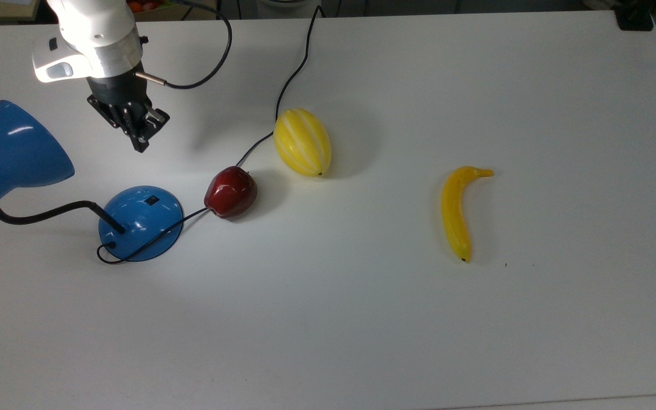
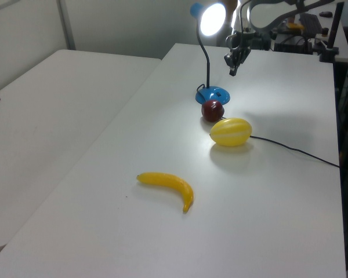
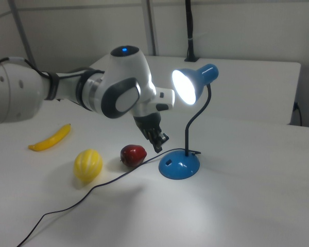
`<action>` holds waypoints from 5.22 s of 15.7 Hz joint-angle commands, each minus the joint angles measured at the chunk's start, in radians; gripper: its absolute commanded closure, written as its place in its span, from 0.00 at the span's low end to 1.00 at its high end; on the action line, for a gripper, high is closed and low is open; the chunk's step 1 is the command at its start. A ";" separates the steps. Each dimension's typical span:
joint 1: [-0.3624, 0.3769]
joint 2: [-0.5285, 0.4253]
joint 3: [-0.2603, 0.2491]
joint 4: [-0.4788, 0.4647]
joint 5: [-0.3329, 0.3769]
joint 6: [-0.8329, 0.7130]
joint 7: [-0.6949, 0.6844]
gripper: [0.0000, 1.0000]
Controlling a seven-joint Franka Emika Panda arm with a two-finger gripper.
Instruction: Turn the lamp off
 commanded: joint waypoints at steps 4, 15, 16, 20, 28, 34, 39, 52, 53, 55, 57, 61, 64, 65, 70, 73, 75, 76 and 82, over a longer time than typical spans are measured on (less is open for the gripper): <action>0.008 0.057 -0.001 0.008 -0.022 0.083 0.067 1.00; 0.015 0.134 -0.002 0.008 -0.063 0.207 0.147 1.00; 0.015 0.137 -0.001 0.008 -0.080 0.209 0.165 1.00; 0.035 0.168 -0.001 0.029 -0.129 0.211 0.231 1.00; 0.039 0.180 -0.001 0.032 -0.143 0.212 0.253 1.00; 0.042 0.198 -0.001 0.029 -0.163 0.211 0.265 1.00; 0.054 0.206 -0.001 0.012 -0.197 0.207 0.288 1.00; 0.056 0.107 0.001 0.018 -0.194 0.068 0.279 1.00; 0.058 0.090 0.002 0.018 -0.189 0.038 0.277 1.00; 0.062 0.054 0.012 0.018 -0.178 -0.025 0.259 1.00; 0.074 0.010 0.019 0.018 -0.157 -0.113 0.231 1.00; 0.102 -0.106 0.019 0.017 0.006 -0.332 0.058 1.00; 0.102 -0.238 0.019 -0.012 0.066 -0.478 -0.043 1.00; 0.102 -0.286 0.019 -0.035 0.072 -0.519 -0.080 1.00; 0.093 -0.432 0.010 -0.132 0.073 -0.567 -0.198 0.44; 0.093 -0.424 0.010 -0.121 0.070 -0.560 -0.210 0.00; 0.088 -0.417 0.009 -0.094 0.072 -0.575 -0.253 0.00; 0.085 -0.415 0.009 -0.089 0.072 -0.589 -0.255 0.00; 0.084 -0.411 0.009 -0.078 0.072 -0.622 -0.246 0.00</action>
